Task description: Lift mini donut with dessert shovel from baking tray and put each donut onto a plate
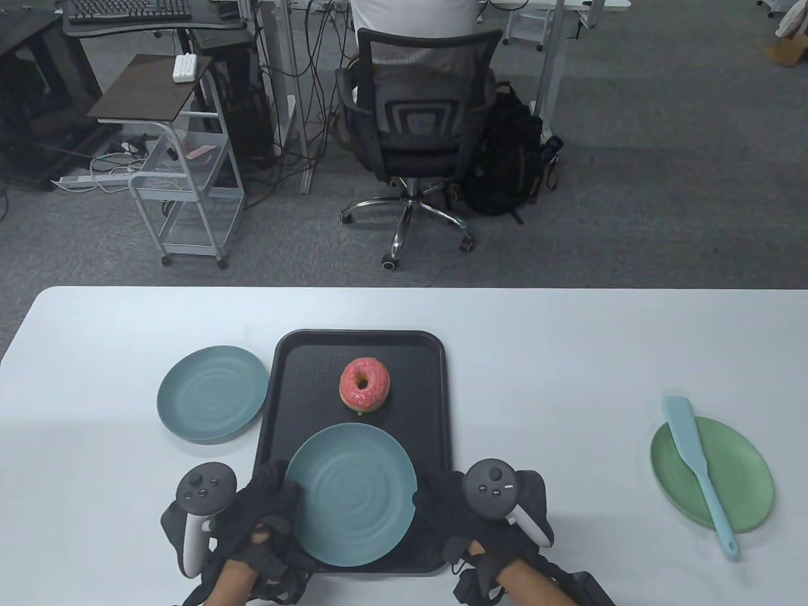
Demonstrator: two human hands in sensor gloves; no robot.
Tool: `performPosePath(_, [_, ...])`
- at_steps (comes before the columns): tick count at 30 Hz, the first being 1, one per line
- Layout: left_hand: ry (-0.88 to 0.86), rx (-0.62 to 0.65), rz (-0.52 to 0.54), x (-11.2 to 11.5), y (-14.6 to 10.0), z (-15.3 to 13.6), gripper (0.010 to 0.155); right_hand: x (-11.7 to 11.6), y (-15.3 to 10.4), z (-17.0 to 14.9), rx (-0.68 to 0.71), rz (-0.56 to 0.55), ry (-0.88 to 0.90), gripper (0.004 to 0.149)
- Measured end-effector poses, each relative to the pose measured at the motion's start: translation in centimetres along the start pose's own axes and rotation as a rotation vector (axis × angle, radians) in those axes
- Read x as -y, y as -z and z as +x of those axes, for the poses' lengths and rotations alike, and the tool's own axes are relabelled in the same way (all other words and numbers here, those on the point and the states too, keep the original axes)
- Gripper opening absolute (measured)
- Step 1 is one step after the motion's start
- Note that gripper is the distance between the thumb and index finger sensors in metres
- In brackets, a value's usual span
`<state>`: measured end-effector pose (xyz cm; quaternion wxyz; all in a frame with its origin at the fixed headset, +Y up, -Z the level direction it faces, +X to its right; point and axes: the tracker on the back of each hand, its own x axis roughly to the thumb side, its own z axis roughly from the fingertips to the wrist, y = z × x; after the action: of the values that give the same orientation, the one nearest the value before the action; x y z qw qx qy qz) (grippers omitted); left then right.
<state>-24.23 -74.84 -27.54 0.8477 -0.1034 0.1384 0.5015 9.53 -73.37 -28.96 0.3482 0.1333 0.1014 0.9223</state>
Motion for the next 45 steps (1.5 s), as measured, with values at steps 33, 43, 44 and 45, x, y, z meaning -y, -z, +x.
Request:
performPosePath(33, [0.034,0.111,-0.058,-2.0,0.7,0.2,0.068,13.9,9.0,-12.7,-0.691,-0.595,0.232,0.044])
performPosePath(43, [0.023,0.096,-0.063,-2.4,0.7,0.2,0.067,12.9,12.6,-15.8,-0.788,-0.514,0.272,0.045])
performPosePath(44, [0.023,0.096,-0.062,-2.4,0.7,0.2,0.067,12.9,12.8,-16.1,-0.79,-0.506,0.275,0.045])
performPosePath(45, [0.022,0.095,-0.062,-2.4,0.7,0.3,0.067,12.8,12.9,-16.3,-0.795,-0.504,0.274,0.045])
